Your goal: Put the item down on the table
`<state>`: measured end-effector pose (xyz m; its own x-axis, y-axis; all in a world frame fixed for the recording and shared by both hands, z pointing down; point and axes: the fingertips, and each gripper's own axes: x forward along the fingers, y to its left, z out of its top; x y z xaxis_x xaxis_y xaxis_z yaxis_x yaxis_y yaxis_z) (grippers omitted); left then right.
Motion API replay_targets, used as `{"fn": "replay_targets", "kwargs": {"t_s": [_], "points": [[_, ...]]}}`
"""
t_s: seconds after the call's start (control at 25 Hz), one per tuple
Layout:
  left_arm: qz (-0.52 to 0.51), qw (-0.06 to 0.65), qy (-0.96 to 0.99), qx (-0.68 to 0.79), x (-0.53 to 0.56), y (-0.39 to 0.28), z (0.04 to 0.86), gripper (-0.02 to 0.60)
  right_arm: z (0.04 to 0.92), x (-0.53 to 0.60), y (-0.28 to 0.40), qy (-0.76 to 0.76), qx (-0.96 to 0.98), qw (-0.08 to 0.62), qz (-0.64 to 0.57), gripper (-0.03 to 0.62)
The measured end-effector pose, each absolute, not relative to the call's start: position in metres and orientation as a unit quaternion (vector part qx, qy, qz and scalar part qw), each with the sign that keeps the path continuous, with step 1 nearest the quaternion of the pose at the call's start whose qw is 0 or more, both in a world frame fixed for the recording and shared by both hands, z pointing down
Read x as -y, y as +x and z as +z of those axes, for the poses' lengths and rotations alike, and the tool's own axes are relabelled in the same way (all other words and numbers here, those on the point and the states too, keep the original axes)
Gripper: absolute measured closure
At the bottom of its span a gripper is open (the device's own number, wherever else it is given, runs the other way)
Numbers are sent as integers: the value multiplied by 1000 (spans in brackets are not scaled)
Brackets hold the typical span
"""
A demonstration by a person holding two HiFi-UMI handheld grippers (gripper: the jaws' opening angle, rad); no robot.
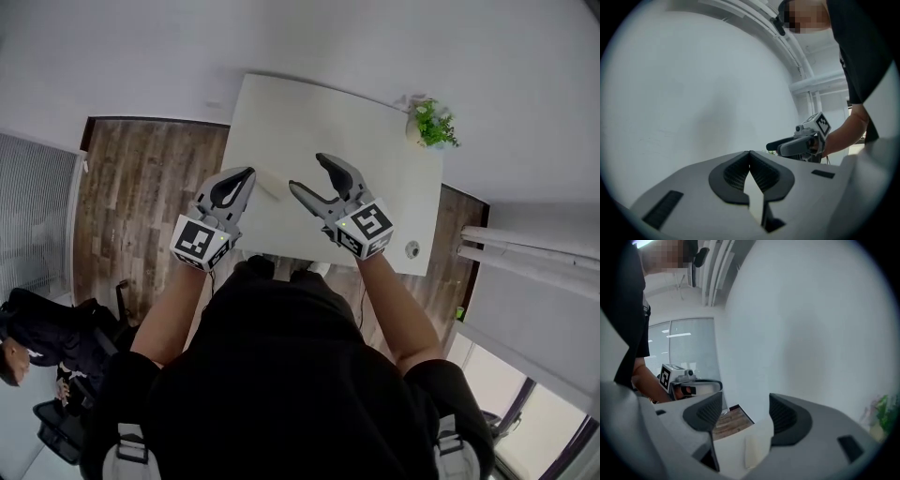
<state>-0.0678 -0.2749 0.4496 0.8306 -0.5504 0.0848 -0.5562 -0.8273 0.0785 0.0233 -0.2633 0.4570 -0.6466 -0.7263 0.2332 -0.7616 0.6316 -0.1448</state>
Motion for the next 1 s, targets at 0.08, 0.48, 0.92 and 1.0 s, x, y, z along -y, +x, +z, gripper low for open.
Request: {"fn": "replay_targets", "kwargs": {"t_s": [0.08,0.48,0.92,1.0], "points": [[24,45,959,280,262,-56,437,588,441,251,34,418,900,65,106,277],[-2,7,976,219,220,12,371,569,363,201,88,435,897,-14,76,279],[-13,5,981,195,195,48,345,552,338,169,122,458,888,-26,28,416],[-11,5,981,195,194,50,344,548,338,167,124,456,889,-24,27,422]]}}
